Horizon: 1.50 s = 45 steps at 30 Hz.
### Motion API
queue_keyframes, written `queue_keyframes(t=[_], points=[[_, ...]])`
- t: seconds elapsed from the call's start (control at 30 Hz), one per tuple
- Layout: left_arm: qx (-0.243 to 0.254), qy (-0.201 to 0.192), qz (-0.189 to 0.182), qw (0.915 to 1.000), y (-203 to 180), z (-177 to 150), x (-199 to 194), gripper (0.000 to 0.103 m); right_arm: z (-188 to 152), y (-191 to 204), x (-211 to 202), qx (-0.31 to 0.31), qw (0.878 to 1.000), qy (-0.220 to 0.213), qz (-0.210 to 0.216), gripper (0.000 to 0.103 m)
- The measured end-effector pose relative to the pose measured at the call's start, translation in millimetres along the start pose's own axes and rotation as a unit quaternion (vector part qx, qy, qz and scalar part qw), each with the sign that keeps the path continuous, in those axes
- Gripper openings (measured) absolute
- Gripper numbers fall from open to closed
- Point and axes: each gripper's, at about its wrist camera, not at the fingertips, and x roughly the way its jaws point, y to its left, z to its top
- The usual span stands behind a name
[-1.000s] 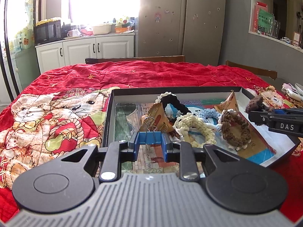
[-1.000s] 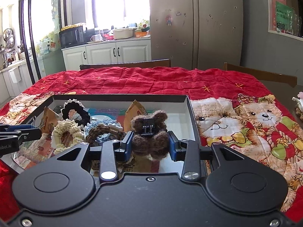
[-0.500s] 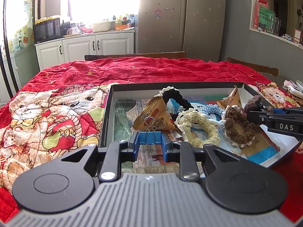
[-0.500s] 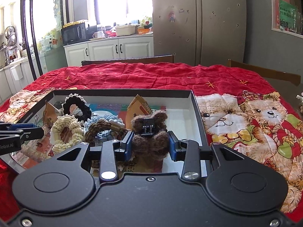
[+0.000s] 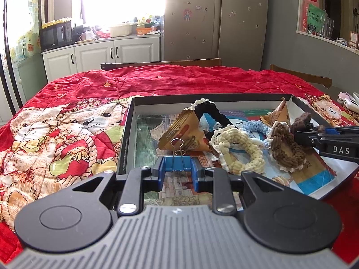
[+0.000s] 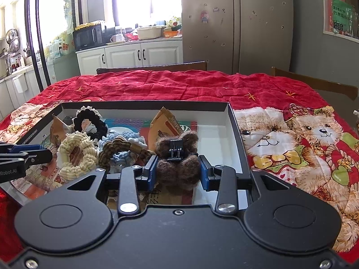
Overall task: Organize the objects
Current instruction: 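Lower binder clip in left tool while right tool lowers fuzzy clip into box, then open left tool to release blue binder clip while right tool releases brown fuzzy clip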
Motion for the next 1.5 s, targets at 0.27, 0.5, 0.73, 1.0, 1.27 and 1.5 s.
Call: queue_keyframes(t=[0.27, 0.5, 0.73, 1.0, 1.27, 1.5], points=[[0.005, -0.002, 0.008, 1.0000, -0.3, -1.5, 1.5, 0.028, -0.1, 0.3, 0.7, -0.001, 1.000, 0.001, 0.000, 0.036], [0.016, -0.002, 0.018, 0.9997, -3.4, -2.2, 3.0, 0.030, -0.7, 0.5, 1.9, -0.003, 1.000, 0.001, 0.000, 0.036], [0.018, -0.003, 0.020, 0.9996, -3.9, -2.7, 3.3, 0.030, -1.6, 2.0, 2.7, -0.007, 1.000, 0.002, 0.002, 0.036], [0.018, -0.003, 0.019, 0.9997, -3.8, -2.6, 3.1, 0.036, -1.4, 2.5, 2.6, -0.010, 1.000, 0.003, 0.002, 0.036], [0.019, -0.003, 0.017, 0.9997, -5.4, -2.8, 3.3, 0.040, -1.5, 2.9, 2.8, -0.011, 1.000, 0.003, 0.002, 0.036], [0.018, -0.006, 0.015, 0.9997, -6.4, -2.9, 1.3, 0.046, -1.3, 2.6, 3.0, -0.010, 1.000, 0.002, 0.002, 0.038]])
